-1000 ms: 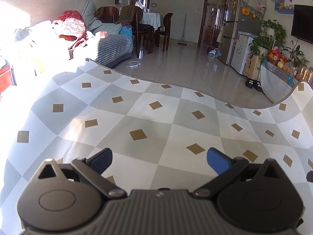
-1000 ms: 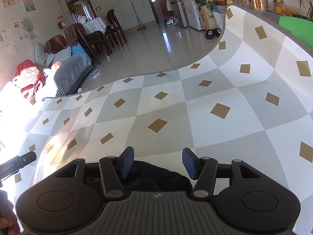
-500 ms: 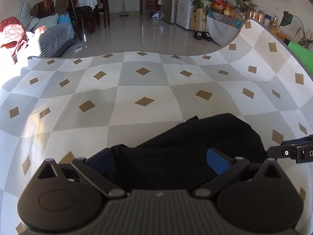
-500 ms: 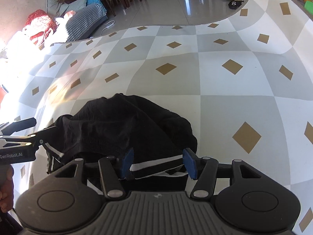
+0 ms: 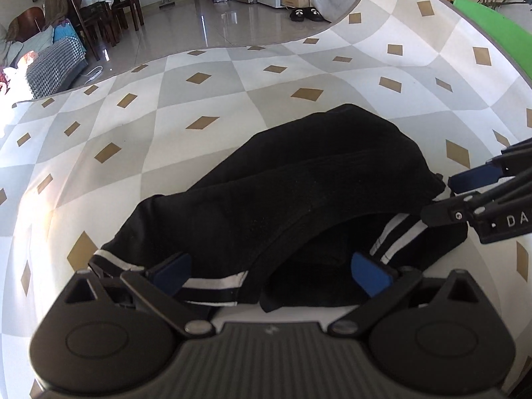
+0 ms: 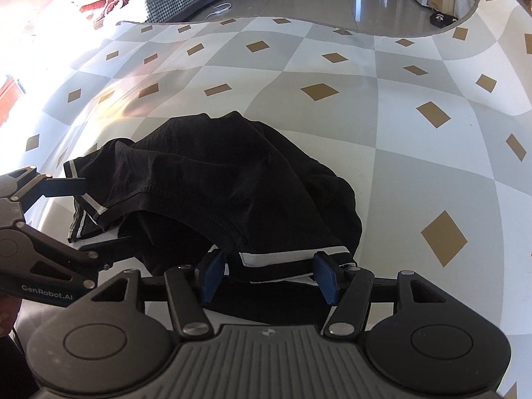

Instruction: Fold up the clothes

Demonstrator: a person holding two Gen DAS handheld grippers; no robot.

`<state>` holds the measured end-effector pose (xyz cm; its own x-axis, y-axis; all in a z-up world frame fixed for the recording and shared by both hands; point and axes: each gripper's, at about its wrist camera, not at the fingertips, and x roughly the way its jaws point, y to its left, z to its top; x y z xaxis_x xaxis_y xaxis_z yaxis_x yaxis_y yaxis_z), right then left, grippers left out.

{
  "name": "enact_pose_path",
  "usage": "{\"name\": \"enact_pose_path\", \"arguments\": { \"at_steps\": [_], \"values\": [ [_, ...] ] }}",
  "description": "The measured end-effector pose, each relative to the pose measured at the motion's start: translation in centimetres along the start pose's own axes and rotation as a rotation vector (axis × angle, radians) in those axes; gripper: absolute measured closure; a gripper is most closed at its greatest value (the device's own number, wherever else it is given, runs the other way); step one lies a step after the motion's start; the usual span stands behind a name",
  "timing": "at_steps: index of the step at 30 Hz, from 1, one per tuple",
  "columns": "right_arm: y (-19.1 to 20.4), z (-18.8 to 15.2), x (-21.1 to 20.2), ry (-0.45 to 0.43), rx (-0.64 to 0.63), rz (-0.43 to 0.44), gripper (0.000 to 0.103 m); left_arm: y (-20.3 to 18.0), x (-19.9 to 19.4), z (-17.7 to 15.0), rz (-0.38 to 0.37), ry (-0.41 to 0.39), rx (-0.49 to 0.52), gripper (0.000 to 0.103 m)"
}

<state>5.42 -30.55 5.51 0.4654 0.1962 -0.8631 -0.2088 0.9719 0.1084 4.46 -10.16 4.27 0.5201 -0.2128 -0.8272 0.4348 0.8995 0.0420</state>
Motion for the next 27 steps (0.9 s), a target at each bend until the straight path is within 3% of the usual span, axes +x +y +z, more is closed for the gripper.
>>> {"name": "enact_pose_path", "arguments": {
  "at_steps": [5, 10, 18, 24, 26, 27],
  "values": [
    [0.1, 0.2, 0.5, -0.024, -0.002, -0.015, 0.045, 0.2, 0.0, 0.0, -0.011, 0.009, -0.012, 0.000],
    [0.2, 1.1, -0.1, -0.089, 0.018, -0.005, 0.073, 0.4, 0.0, 0.1, -0.001, 0.011, -0.023, 0.000],
    [-0.1, 3.0, -1.1, -0.201, 0.101, 0.053, 0.087, 0.4, 0.0, 0.4, -0.027, 0.013, -0.042, 0.000],
    [-0.2, 4.8, -1.0, -0.226, 0.163, 0.053, 0.087, 0.5, 0.8, 0.6, -0.019, 0.029, -0.069, 0.000],
    [-0.2, 5.0, -1.0, -0.223, 0.170, 0.064, 0.081, 0.7, 1.0, 0.7, -0.014, 0.033, -0.085, 0.000],
    [-0.3, 5.1, -1.0, -0.221, 0.174, 0.070, 0.071, 0.9, 1.2, 0.8, -0.008, 0.036, -0.097, 0.000]
  ]
}}
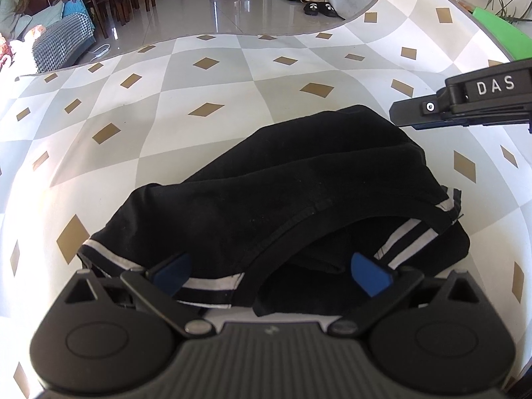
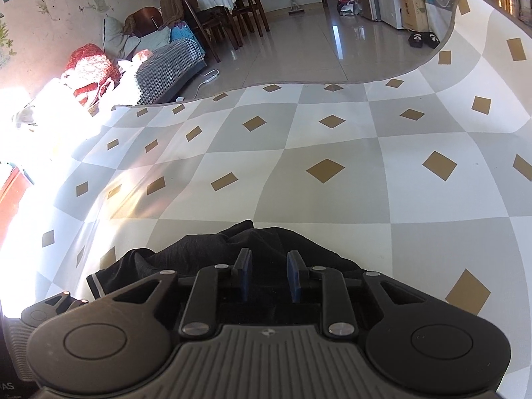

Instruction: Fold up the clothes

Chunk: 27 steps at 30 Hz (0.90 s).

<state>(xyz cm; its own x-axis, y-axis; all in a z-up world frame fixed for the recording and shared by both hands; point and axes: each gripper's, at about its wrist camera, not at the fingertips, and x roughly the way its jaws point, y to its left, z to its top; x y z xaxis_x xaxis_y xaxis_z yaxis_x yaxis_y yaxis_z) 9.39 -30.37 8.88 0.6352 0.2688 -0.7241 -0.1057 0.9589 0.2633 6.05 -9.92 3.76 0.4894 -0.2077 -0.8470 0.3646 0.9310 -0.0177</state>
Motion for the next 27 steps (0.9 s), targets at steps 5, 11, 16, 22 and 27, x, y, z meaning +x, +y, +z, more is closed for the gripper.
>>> {"name": "enact_pose_path", "arguments": {
  "at_steps": [5, 11, 16, 22, 27],
  "values": [
    [0.2, -0.9, 0.2, 0.061, -0.060, -0.020, 0.055, 1.4, 1.0, 0.4, 0.055, 0.008, -0.061, 0.000],
    [0.2, -2.8, 0.1, 0.131, -0.157, -0.038, 0.049, 3.0, 1.5, 0.9, 0.083, 0.001, -0.145, 0.000],
    [0.0, -4.2, 0.0, 0.176, -0.177, -0.011, 0.047, 3.1, 1.3, 1.4, 0.114, -0.033, -0.152, 0.000],
    [0.8, -5.3, 0.9, 0.213, -0.224, -0.009, 0.043, 3.3, 1.3, 1.6, 0.120, -0.041, -0.166, 0.000],
    [1.3, -5.4, 1.6, 0.205, -0.240, -0.026, 0.044, 3.7, 0.9, 1.8, 0.119, -0.059, -0.187, 0.000]
  ]
}}
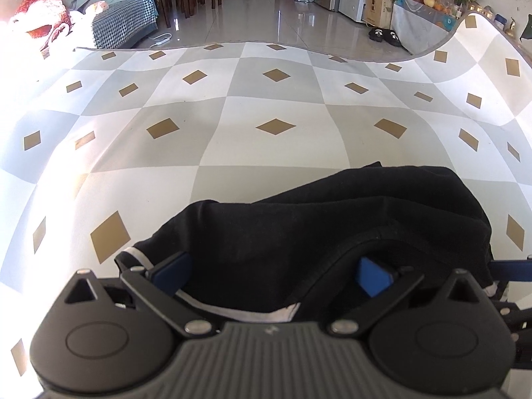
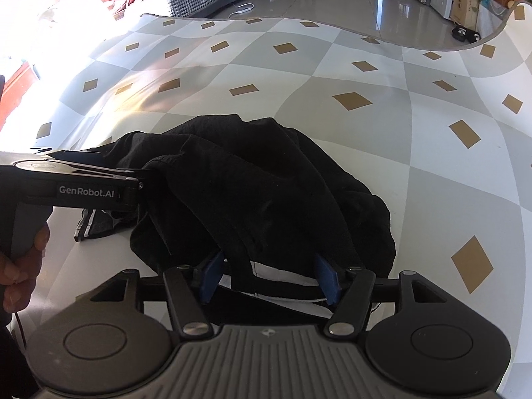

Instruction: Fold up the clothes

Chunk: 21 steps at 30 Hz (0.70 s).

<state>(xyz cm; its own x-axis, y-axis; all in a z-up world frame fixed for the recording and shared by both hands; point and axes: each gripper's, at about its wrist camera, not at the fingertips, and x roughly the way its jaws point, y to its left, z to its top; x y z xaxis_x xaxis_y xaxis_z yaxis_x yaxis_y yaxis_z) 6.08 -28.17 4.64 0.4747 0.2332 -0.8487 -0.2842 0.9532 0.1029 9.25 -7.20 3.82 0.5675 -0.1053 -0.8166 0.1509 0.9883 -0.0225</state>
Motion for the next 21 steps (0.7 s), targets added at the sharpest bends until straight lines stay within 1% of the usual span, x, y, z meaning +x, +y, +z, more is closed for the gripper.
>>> {"name": "enact_pose_path", "arguments": {
  "at_steps": [2, 4, 7, 10, 16, 21],
  "values": [
    [0.2, 0.2, 0.1, -0.010, -0.005, -0.014, 0.053, 0.1, -0.1, 0.1, -0.005, -0.001, -0.009, 0.000],
    [0.2, 0.6, -0.2, -0.034, 0.005, -0.012, 0.070, 0.2, -0.2, 0.2, -0.008, -0.003, -0.015, 0.000],
    [0.0, 1.3, -0.9, -0.076, 0.040, 0.010, 0.080, 0.3, -0.6, 0.3, -0.007, -0.013, -0.017, 0.000],
    [-0.5, 2.2, -1.4, -0.120, 0.098, 0.038, 0.083, 0.4, -1.1, 0.5, -0.016, -0.023, -0.022, 0.000],
    [-1.3, 4.2, -2.2, -0.210, 0.222, 0.071, 0.085, 0.0, -2.1, 0.4, -0.034, -0.038, -0.006, 0.000],
    [-1.5, 5.5, -1.8, -0.241, 0.289, 0.088, 0.085, -0.5, -2.7, 0.3, -0.035, -0.055, 0.017, 0.000]
  ]
}}
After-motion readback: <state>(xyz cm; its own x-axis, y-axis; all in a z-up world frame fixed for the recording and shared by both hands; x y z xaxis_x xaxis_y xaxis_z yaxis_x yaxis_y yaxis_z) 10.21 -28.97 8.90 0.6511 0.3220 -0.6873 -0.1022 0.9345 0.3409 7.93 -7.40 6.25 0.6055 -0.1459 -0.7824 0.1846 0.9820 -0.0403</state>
